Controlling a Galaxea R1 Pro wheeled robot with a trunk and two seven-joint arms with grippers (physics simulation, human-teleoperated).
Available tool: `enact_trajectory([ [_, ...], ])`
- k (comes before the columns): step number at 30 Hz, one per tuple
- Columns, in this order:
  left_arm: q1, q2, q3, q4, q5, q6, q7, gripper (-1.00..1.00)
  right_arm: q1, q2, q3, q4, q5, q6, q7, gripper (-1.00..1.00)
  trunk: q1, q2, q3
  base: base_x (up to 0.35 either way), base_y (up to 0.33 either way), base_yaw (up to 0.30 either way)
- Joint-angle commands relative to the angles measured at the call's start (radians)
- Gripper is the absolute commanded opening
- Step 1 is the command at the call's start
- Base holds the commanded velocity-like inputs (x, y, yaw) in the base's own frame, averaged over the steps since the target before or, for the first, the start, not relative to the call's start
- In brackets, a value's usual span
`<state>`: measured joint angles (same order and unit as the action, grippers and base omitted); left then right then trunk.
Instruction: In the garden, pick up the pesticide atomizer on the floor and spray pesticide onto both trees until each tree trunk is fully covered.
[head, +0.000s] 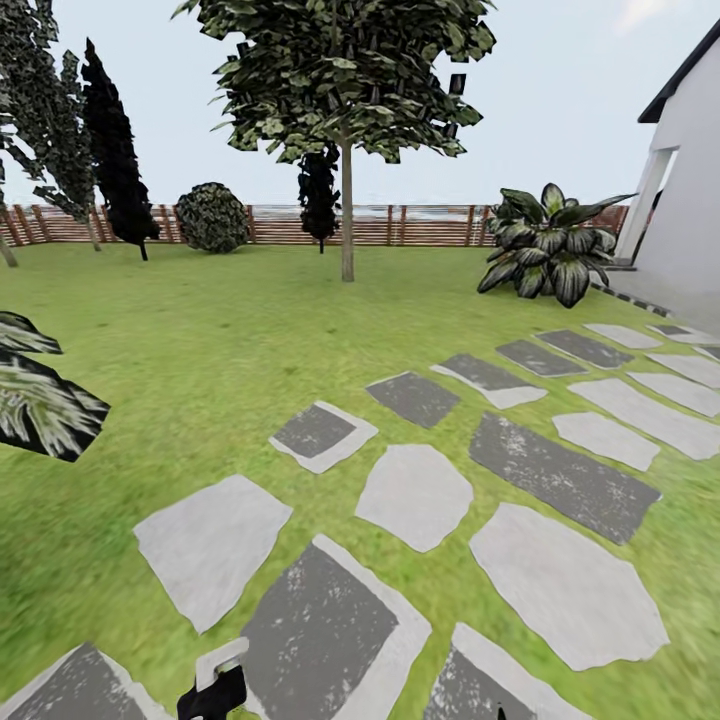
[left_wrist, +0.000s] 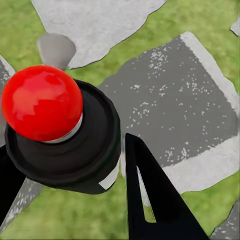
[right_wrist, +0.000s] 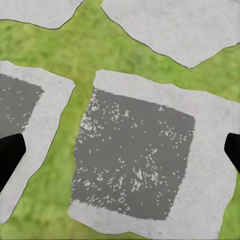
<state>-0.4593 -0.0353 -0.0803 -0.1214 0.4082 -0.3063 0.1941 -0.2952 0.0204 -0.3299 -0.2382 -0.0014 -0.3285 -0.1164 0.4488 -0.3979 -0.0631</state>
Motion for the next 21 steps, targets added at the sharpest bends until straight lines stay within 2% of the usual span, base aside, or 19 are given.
enact_trajectory([
  [1, -0.001, 0.0, -0.009, 0.0, 0.006, -0.003, 0.005, -1.0, -0.001, 0.0, 0.0, 0.0, 0.0, -0.003, -0.003, 1.0, 0.001, -0.002, -0.002, 0.333, 0.0, 0.0],
  [21, -0.001, 0.0, -0.009, 0.0, 0.006, -0.003, 0.005, -1.0, -0.001, 0.001, 0.0, 0.0, 0.0, -0.003, -0.003, 1.0, 0.001, -0.002, -0.002, 0.333, 0.0, 0.0],
])
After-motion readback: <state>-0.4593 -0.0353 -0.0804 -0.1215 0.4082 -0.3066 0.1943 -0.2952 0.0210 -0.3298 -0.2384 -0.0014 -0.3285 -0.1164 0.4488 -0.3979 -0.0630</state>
